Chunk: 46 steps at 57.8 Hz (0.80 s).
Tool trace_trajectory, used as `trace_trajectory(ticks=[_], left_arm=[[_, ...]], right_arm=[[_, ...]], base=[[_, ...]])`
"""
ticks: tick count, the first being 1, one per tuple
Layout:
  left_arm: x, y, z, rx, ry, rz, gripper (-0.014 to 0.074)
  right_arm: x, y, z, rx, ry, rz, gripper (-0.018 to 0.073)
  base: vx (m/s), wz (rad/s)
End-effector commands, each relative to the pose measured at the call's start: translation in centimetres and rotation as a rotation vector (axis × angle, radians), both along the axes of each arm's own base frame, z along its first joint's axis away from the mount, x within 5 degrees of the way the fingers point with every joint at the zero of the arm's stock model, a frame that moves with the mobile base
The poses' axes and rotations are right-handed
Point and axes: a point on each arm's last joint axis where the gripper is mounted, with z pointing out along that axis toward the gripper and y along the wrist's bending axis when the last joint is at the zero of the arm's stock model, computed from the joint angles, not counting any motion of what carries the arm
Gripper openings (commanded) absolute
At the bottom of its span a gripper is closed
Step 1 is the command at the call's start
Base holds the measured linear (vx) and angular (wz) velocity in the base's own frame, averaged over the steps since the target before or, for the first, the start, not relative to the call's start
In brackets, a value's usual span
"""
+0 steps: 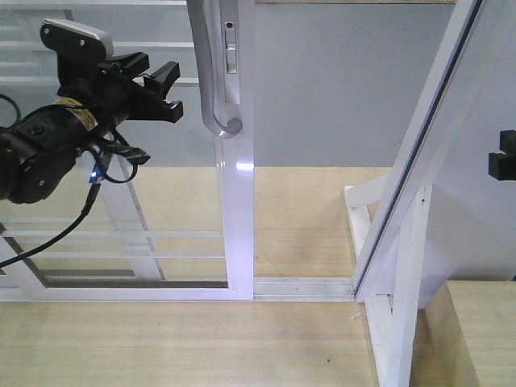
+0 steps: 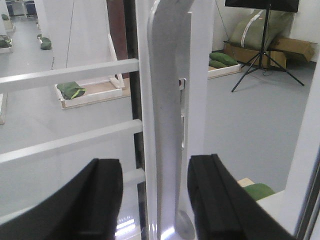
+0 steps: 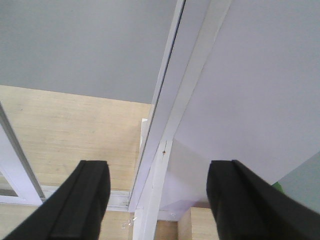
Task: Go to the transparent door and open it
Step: 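Release the handle with the right gripper and move the left gripper onto it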
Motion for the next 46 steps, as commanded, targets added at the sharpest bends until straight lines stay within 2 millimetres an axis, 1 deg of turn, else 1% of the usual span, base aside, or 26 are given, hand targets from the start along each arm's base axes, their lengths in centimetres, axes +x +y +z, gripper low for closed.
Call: trace_trajectory(ticks=[1,16,31,38,46], left_arm=[[1.2,-1.0,3.4,-0.079,-0.156,-0.028,0.0440],[4.9,-3.8,4.2,-0.091,-0.219,-0.069,0.0440],[8.4,-5.0,4.5,-0.085,-0.234,-0.055,0.0438],[9.2,-5.1,4.3,-0.080,-0.212,-0.041,0.0412],[9.3,-5.0,3.9,-0.060,-0.170,-0.028,0.0354]], right_arm=[[0.1,0.0,1.7,-0.019,-0.099,0.020,0.0498],[0.1,0.0,1.7,-0.022,-0.096,0.019,0.0498],[-0.1,-0.2,1.5,-0.026,-0.067,0.006,0.0498],[-0.1,-0.2,1.4,-0.032,-0.063,0.004,0.0498],[-0.1,-0.2,1.4,-0.032,-0.063,0.004,0.0498]], base=[[0.00,0.00],[0.00,0.00],[0.00,0.00],[0.00,0.00],[0.00,0.00]])
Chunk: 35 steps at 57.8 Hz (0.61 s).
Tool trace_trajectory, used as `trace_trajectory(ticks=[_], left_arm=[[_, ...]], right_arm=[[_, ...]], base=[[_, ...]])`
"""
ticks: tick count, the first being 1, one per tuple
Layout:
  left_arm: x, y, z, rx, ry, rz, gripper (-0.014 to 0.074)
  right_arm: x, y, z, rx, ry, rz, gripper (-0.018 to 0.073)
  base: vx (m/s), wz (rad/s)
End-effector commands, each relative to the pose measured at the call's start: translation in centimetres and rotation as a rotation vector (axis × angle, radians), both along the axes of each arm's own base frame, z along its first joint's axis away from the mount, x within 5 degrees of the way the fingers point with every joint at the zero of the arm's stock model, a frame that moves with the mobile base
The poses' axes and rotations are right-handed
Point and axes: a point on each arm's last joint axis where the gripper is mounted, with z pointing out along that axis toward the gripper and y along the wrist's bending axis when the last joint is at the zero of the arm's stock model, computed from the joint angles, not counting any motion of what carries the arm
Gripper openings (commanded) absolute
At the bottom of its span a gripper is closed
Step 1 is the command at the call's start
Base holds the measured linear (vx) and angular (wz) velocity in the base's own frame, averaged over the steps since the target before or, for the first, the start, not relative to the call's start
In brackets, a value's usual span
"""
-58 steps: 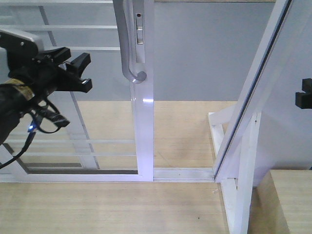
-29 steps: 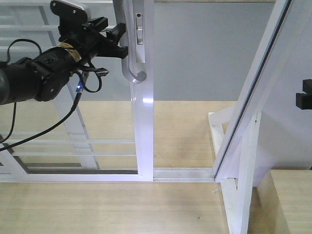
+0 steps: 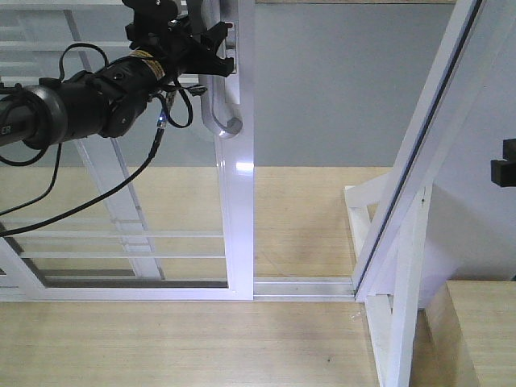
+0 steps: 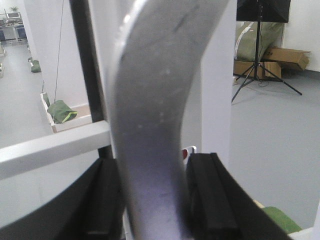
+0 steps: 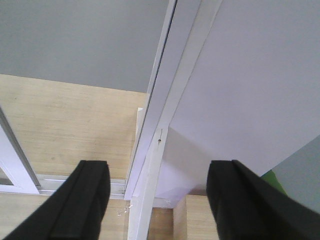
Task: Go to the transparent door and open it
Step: 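Release the handle with the right gripper and move the left gripper onto it, then grasp the handle with the left gripper and slide the door farther open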
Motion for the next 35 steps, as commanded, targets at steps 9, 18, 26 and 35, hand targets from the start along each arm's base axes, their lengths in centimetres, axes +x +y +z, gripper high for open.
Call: trace_trajectory(ticks=[9,18,26,35], left_arm=[[-0.3,0.7,4.0,-0.148,-0.042,0.055,0.0277],[-0.2,0.9,4.1,-0.180,-0.033,0.074,0.0218],[-0.1,1.2,3.9,-0.151,-0.005,0.088,0.0217],[0.0,2.5,4.2,-0.130,0.029,0.124,0.0220]], right_arm=[[0.1,0.0,1.7,-0.018,-0.100,0.021,0.0498],[0.1,0.0,1.6,-0.020,-0.093,0.018,0.0498],[0.1,-0.1,1.6,-0.023,-0.093,0.019,0.0498],[0.1,-0.1,1.6,-0.023,-0.092,0.018,0.0498]], base=[[0.00,0.00],[0.00,0.00],[0.00,0.00],[0.00,0.00]])
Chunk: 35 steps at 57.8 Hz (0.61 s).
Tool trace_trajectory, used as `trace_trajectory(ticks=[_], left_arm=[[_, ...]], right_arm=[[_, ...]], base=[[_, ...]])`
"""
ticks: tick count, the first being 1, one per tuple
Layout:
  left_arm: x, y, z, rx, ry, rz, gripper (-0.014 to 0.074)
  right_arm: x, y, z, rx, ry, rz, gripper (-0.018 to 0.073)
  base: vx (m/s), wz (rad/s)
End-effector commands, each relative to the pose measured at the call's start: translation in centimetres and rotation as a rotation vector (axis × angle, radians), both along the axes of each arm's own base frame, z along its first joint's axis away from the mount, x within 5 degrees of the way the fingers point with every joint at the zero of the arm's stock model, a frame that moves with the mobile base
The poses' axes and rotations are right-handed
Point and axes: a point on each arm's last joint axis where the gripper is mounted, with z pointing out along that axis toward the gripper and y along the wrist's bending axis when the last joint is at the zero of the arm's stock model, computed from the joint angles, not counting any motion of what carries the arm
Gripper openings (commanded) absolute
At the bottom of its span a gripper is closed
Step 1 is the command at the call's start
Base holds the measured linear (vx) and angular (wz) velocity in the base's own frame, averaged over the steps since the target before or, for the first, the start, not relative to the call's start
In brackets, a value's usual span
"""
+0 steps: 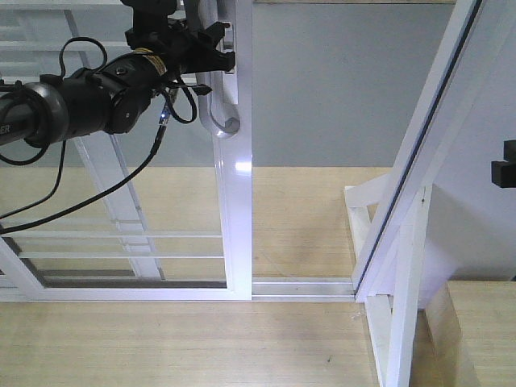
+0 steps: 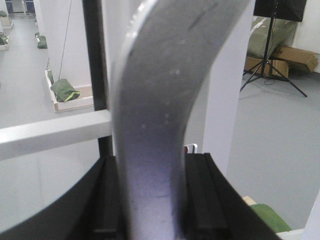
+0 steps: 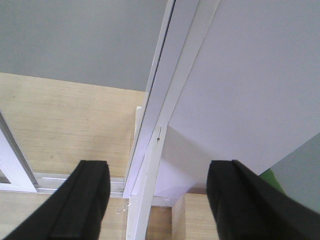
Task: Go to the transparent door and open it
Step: 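Grasp the handle with the left gripper and slide the door farther open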
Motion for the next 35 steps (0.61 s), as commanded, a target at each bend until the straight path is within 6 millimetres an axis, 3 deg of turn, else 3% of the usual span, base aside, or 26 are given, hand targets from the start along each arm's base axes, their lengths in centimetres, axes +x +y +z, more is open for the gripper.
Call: trace_trajectory(ticks=[1,18,35], left_arm=[[0.1,2.5,4.1,-0.072,-0.062,0.072,0.0220],[-0.3,3.8,5.8,-0.035,-0.116,0.090,0.0227],[-2.2,6.5,4.0,-0.025,-0.054,0.137,0.0257]], right_arm=[[0.1,0.0,1.7,-0.019,-0.096,0.020,0.0498],[0.1,0.0,1.7,-0.019,-0.099,0.021,0.0498],[0.1,-0.1,1.7,-0.033,-0.100,0.023,0.0498]], base=[[0.00,0.00],[0.00,0.00],[0.00,0.00]])
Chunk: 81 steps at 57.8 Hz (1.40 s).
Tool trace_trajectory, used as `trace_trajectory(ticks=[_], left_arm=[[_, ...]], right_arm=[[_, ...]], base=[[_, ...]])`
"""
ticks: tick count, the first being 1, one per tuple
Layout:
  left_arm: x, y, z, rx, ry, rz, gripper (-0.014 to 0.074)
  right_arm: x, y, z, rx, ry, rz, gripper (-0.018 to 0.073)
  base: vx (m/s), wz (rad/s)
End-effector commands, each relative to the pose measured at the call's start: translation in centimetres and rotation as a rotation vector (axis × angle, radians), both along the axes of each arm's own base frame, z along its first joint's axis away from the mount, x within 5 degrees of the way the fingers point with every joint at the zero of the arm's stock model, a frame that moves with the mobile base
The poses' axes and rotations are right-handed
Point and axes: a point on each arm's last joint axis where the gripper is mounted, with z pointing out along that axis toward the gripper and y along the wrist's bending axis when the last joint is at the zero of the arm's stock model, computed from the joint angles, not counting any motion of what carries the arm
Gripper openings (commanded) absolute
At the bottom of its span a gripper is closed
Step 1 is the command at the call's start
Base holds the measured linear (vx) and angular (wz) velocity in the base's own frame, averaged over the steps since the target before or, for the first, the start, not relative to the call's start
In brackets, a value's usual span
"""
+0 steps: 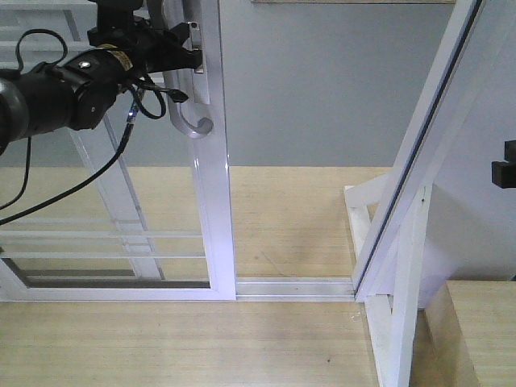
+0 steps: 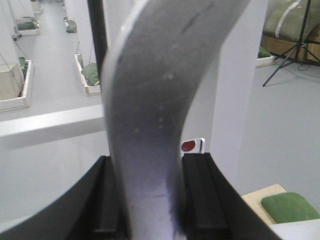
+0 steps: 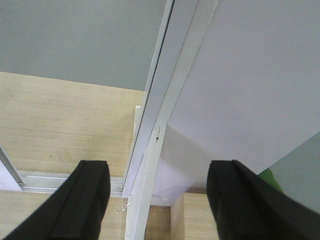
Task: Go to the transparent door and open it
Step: 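Grasp the handle with the left gripper and slide the door farther open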
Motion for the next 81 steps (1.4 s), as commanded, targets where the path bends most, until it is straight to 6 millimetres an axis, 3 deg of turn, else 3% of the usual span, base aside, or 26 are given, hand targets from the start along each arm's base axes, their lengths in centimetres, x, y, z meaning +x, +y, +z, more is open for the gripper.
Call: trace_trajectory(ticks=[1,26,46,81], left_arm=[[-1.3,2.3,3.4,-0.064,-0.099,0.050,0.0258],[-4.2,9.0,0.9,-0.078,-0.062,0.201,0.0264],[-6.5,11.0,1.6,-0.066,-0.032,0.252,0.0296],[-19.0,11.7,5.2,-0.047,-0.206,0.250,0.0300]], right_arm=[[0.1,0.0,1.7,-0.029,-0.101,0.024,0.0498],[0.2,-0.2,1.8,-0.065,-0.105,0.027,0.0498],[0.2,-0.2,1.8,-0.061,-0.105,0.027,0.0498],[0.1,-0.2,1.7,-0.062,-0.101,0.025,0.0498]], base=[[0.00,0.00],[0.00,0.00],[0.00,0.00],[0.00,0.00]])
